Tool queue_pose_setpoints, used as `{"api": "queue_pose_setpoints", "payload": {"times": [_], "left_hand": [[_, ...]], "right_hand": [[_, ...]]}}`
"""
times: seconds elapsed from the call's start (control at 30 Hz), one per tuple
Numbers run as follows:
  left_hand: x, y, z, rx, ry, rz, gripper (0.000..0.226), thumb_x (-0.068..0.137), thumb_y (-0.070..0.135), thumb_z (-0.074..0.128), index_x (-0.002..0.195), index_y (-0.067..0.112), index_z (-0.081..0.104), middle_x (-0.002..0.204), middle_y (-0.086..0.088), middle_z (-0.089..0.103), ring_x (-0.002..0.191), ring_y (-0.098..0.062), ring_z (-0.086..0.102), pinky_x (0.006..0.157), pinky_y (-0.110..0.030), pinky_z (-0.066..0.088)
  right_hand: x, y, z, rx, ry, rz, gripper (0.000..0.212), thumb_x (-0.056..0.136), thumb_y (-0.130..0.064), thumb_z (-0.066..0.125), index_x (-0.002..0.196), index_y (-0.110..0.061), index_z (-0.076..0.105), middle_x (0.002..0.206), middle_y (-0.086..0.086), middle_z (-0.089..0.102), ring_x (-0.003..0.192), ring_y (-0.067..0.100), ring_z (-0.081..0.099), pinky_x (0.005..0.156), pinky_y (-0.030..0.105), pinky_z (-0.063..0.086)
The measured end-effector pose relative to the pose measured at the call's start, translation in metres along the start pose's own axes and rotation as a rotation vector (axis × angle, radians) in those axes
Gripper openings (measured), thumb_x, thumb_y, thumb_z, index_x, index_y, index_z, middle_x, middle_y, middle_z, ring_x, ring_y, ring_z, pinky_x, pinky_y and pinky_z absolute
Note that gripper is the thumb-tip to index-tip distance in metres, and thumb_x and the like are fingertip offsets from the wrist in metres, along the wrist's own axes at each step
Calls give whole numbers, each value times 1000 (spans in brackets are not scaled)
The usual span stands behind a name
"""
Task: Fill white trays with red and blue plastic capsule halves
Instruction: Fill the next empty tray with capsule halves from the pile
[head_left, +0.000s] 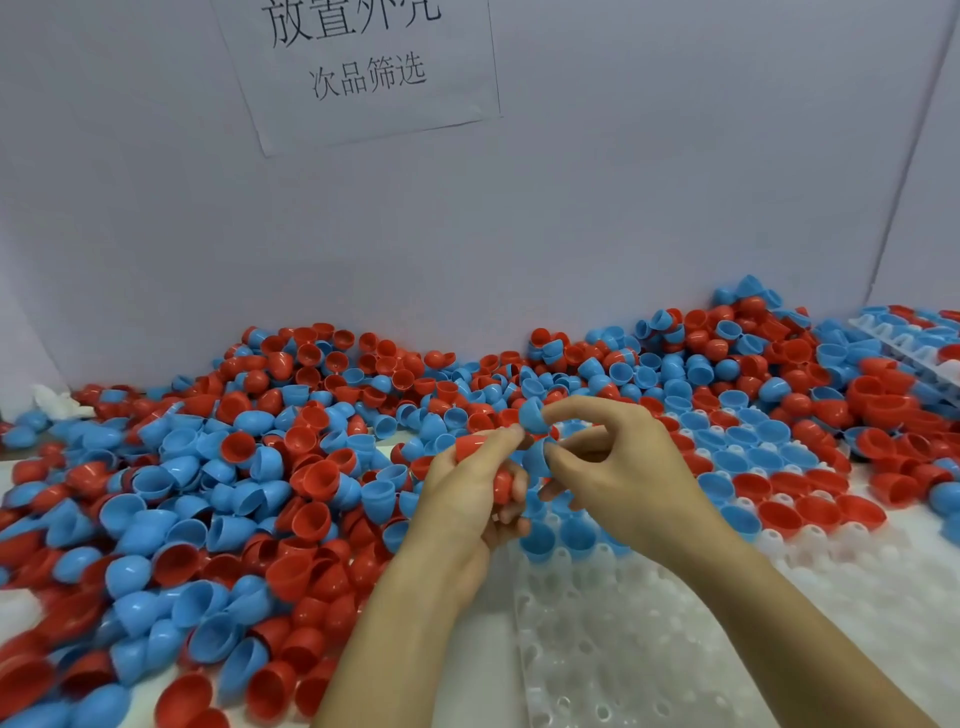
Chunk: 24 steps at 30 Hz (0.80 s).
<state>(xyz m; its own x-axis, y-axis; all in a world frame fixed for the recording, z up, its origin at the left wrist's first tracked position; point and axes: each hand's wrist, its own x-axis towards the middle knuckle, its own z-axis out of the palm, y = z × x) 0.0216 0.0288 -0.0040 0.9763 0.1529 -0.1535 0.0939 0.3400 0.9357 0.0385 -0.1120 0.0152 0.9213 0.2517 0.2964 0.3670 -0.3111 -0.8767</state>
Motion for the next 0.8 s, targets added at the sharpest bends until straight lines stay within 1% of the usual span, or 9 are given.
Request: {"api": "queue_pose_setpoints", "payload": {"times": [0.07, 0.17, 0.3, 0.4, 0.47, 0.53, 0.63, 0.73, 0.8], "left_hand": [[0, -1, 0, 23, 17, -33, 16, 92, 27, 69, 91, 12, 69, 51, -2, 49, 42, -11, 39, 42, -24, 42], [1, 2, -2, 23, 86, -58, 19, 92, 31, 69, 85, 14, 63, 50, 0, 48, 40, -10, 36, 39, -21, 38], [-1, 7, -5, -58, 174, -128, 44, 92, 57, 57, 73, 18, 50, 50, 2, 41, 38, -10, 34, 36, -19, 30], [-3, 9, -5, -151, 139, -131, 50, 94, 49, 43, 52, 21, 42, 52, 1, 39, 37, -13, 34, 35, -18, 29], [-2, 8, -3, -125, 129, -91, 61, 97, 42, 42, 40, 23, 47, 52, 0, 44, 40, -16, 41, 36, -20, 35], [-1, 8, -1, -89, 133, -49, 56, 100, 44, 50, 49, 22, 59, 53, -2, 52, 47, -18, 49, 39, -23, 42], [0, 8, 1, -70, 160, 6, 32, 95, 45, 63, 84, 15, 62, 59, -5, 62, 48, -19, 58, 45, -29, 51], [3, 6, -1, -22, 139, 40, 27, 91, 36, 71, 92, 14, 55, 58, -2, 60, 44, -16, 55, 45, -25, 48], [2, 4, 0, 27, 112, 48, 24, 91, 33, 71, 90, 16, 54, 56, 1, 54, 42, -13, 46, 46, -25, 41]], "right_hand": [[1, 3, -3, -117, 10, -30, 23, 88, -16, 74, 89, -37, 66, 72, -8, 72, 68, 1, 68, 61, 13, 54], [2, 3, -15, -341, -20, -57, 10, 84, -22, 79, 88, -30, 74, 75, -12, 68, 75, -1, 64, 62, 8, 51], [-5, -10, -24, -607, -380, -1, 11, 84, -32, 78, 93, -25, 78, 77, -12, 71, 70, 6, 67, 62, 21, 58], [-13, -18, -15, -743, -523, 57, 17, 85, -35, 76, 100, -27, 76, 74, -14, 63, 65, 9, 63, 52, 19, 50], [-17, -19, -5, -824, -582, 67, 14, 85, -30, 75, 98, -24, 76, 81, -9, 65, 72, 14, 66, 63, 27, 59], [-19, -18, 6, -881, -613, 67, 15, 85, -23, 74, 99, -20, 74, 92, -2, 66, 78, 19, 67, 73, 37, 62], [-20, -16, 15, -930, -607, 56, 21, 85, -20, 73, 105, -19, 70, 97, 0, 65, 80, 20, 67, 77, 39, 62], [-18, -12, 6, -836, -623, 53, 17, 86, -28, 72, 100, -20, 75, 95, -4, 70, 79, 17, 69, 75, 38, 63], [-14, -11, -5, -717, -555, 30, 15, 91, -33, 67, 101, -26, 76, 89, -10, 71, 76, 11, 69, 72, 32, 62]]}}
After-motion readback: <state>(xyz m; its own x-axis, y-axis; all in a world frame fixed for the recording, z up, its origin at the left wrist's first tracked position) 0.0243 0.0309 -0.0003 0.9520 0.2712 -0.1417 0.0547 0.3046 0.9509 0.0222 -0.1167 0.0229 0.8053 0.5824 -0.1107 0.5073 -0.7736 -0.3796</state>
